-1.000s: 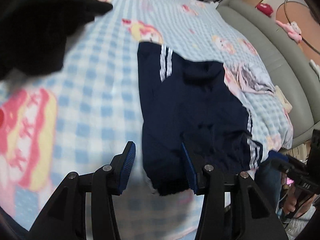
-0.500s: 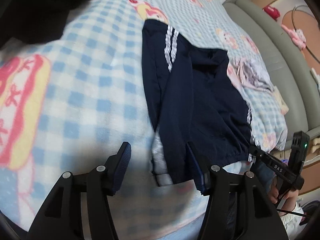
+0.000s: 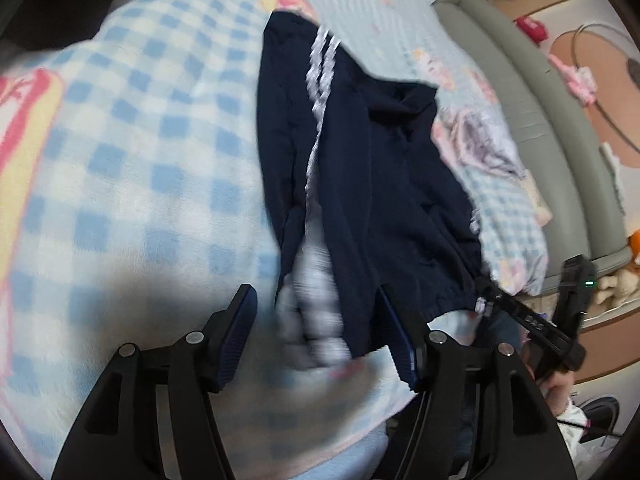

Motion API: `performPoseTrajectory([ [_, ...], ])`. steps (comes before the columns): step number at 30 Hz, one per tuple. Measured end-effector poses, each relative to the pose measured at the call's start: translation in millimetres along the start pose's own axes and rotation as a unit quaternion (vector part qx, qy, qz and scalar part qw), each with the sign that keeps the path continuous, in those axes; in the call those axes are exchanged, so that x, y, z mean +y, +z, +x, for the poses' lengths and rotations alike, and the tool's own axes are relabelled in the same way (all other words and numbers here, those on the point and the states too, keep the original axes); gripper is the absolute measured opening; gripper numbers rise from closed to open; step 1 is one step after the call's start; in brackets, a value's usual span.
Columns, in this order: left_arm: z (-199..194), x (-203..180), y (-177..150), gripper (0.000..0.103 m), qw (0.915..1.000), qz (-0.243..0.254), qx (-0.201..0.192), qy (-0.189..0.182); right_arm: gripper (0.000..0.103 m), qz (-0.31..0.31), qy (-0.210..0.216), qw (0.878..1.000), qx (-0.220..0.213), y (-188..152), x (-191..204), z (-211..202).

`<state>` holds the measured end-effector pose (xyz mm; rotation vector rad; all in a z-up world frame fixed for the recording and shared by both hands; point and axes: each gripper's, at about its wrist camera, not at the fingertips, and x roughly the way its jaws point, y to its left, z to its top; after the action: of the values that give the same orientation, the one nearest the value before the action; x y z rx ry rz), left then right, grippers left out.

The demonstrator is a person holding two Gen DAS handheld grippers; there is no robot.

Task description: Fold clothes

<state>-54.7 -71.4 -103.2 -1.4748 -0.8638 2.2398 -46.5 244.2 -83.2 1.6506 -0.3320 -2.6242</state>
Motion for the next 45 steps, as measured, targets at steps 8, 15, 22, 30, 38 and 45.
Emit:
performPoseTrajectory([
  [8, -10.9, -30.4, 1.5, 0.015, 0.9977, 0.046, -0.04, 0.031, 0.006, 0.005, 0.065, 0.998, 0.008, -1.6, 16.2, -0.7],
  [15, -70.6, -70.6, 11.3, 0.015, 0.9887, 0.102, -0.108, 0.019, 0.005, -0.019, 0.112, 0.989, -0.093, 23.5, 38.8, -75.4],
  [22, -57.6, -46.8, -2.7, 0.015, 0.9935, 0.079, -0.073, 0.039, 0.005, 0.012, 0.123, 0.992, -0.018, -2.0, 5.2, -41.7],
  [30, -51.7, -106.0, 96.6, 0.012, 0.9813, 0.145, -0.102, 0.075, 0.004, -0.014, 0.085, 0.996, -0.034, 92.1, 18.9, -9.2],
  [38, -175.6, -207.4, 146.1, 0.013, 0.9374, 0.236, -0.256, 0.003, 0.004, -0.103, 0.106, 0.94, -0.307, 162.0, 75.1, -210.0],
  [45, -140.6, -135.1, 82.9, 0.013, 0.9695, 0.15, -0.189, 0.041, 0.005, -0.079, 0.114, 0.961, -0.239, 107.6, 54.3, -167.4],
])
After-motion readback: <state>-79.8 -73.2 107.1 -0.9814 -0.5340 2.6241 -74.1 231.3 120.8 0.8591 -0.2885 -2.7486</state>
